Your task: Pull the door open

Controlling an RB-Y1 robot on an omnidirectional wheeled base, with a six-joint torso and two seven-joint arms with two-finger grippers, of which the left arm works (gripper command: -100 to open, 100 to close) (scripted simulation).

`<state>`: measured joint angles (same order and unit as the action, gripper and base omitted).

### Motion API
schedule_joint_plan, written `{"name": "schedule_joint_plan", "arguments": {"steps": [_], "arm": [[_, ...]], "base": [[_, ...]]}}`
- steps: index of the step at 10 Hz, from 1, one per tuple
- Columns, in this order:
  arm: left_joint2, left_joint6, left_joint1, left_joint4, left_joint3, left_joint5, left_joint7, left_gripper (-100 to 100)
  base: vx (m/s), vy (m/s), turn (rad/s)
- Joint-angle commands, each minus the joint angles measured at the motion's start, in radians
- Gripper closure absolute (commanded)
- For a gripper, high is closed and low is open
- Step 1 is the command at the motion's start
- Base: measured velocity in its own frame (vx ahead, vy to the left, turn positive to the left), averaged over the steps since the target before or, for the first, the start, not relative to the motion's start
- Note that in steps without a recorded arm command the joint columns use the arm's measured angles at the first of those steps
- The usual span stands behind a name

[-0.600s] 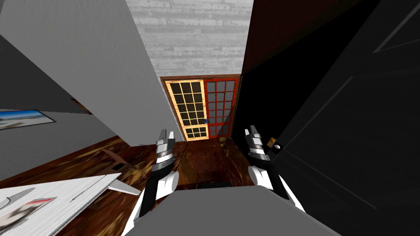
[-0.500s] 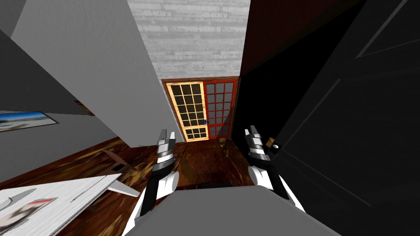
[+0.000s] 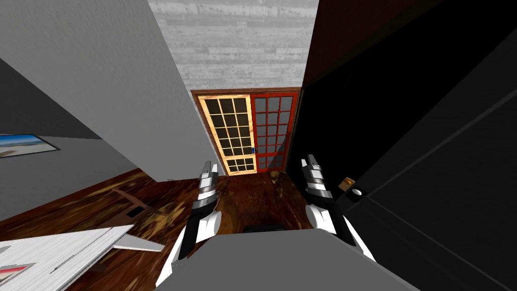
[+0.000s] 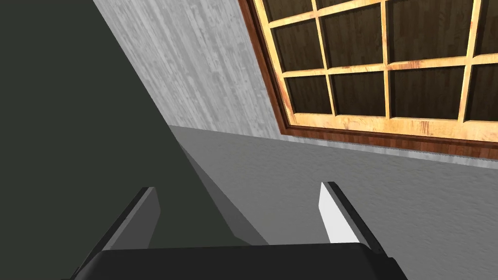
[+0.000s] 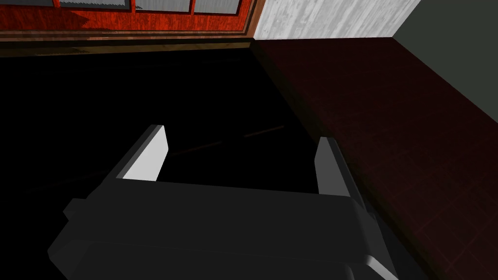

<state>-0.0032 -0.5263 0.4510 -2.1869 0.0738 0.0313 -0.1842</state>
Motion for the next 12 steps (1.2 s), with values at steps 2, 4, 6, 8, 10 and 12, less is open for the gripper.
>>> {"name": "schedule_joint_plan", "arguments": {"steps": [2,4,6,8,10,12], "arm": [[0.017,-0.015,-0.014,0.053,0.005,-0.007,-0.034,-100],[0.024,-0.022,-0.022,0.082,0.007,-0.013,-0.055,-100],[0.036,-0.034,-0.035,0.132,0.009,-0.022,-0.091,-100],[0.048,-0.047,-0.049,0.184,0.011,-0.032,-0.128,-100],[0.056,-0.057,-0.06,0.222,0.012,-0.039,-0.155,-100],[0.068,-0.071,-0.075,0.28,0.015,-0.049,-0.196,-100]], "base": [[0.137,-0.048,0.018],[0.089,-0.029,0.008],[0.113,-0.024,0.016],[0.144,-0.028,0.019],[0.129,-0.043,0.017],[0.131,-0.041,0.021]]}}
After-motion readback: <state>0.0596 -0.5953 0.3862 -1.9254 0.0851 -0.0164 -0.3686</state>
